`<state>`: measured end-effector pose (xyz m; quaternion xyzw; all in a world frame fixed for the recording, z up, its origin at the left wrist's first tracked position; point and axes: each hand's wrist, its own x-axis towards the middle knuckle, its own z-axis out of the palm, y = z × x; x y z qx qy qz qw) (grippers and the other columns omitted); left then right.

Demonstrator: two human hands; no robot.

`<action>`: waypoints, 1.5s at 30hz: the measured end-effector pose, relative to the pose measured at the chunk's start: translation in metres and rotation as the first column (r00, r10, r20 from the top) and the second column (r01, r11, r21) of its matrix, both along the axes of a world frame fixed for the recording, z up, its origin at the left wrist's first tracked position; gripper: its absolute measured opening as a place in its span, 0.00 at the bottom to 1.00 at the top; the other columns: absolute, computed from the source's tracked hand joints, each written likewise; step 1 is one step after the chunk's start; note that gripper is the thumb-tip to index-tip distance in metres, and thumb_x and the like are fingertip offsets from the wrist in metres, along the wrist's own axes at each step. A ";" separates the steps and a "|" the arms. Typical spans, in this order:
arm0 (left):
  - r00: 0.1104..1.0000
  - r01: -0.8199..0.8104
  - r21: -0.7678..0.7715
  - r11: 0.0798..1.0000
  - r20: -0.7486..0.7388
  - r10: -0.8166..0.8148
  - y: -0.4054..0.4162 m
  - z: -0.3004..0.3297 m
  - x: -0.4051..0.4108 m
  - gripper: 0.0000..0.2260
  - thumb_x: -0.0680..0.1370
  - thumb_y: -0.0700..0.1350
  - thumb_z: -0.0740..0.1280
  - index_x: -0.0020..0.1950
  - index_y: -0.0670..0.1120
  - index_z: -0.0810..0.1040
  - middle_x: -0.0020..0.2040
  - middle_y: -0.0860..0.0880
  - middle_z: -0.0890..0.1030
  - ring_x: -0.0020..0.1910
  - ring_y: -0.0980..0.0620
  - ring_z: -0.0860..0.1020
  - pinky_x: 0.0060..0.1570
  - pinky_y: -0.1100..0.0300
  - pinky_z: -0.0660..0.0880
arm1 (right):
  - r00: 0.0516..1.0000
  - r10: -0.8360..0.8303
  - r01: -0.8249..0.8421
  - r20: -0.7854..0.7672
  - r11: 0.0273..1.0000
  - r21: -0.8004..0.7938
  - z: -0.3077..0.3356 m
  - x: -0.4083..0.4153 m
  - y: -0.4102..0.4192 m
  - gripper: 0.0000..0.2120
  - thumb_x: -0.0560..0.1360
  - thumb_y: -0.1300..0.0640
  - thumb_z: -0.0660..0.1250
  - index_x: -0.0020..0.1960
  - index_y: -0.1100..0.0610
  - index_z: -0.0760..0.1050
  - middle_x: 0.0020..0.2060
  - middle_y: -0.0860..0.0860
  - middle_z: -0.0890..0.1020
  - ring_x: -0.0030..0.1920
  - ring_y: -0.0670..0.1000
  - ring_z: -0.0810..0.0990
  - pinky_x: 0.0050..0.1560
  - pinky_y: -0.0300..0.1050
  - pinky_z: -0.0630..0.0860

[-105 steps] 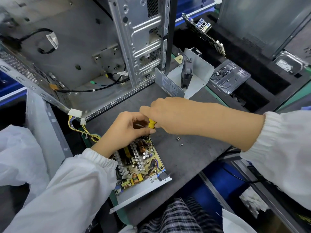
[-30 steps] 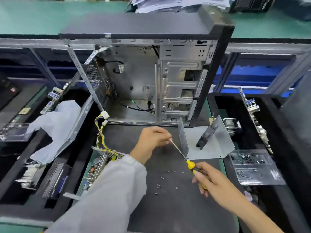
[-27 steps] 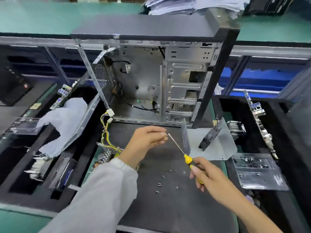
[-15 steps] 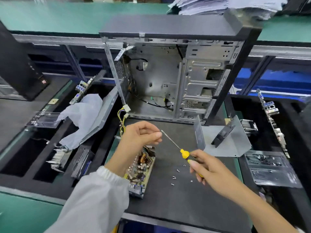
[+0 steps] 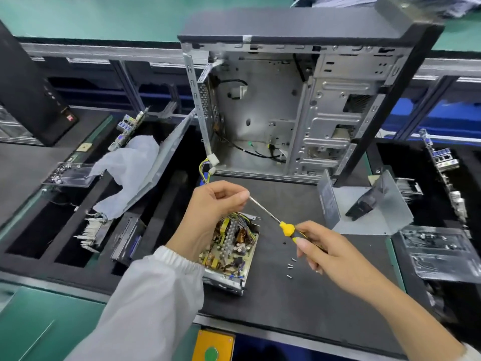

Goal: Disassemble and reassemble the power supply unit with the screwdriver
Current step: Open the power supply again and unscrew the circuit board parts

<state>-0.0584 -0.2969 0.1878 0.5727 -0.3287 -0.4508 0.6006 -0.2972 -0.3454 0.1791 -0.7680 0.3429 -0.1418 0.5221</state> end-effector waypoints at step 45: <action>0.828 0.339 0.093 0.936 0.443 -0.343 -0.019 -0.014 0.044 0.22 0.65 0.47 0.77 0.58 0.47 0.80 0.50 0.50 0.83 0.52 0.55 0.82 0.55 0.63 0.77 | 0.715 -0.449 0.412 0.536 0.890 0.197 0.023 0.018 -0.036 0.09 0.74 0.60 0.67 0.48 0.65 0.72 0.45 0.60 0.83 0.34 0.58 0.78 0.32 0.43 0.76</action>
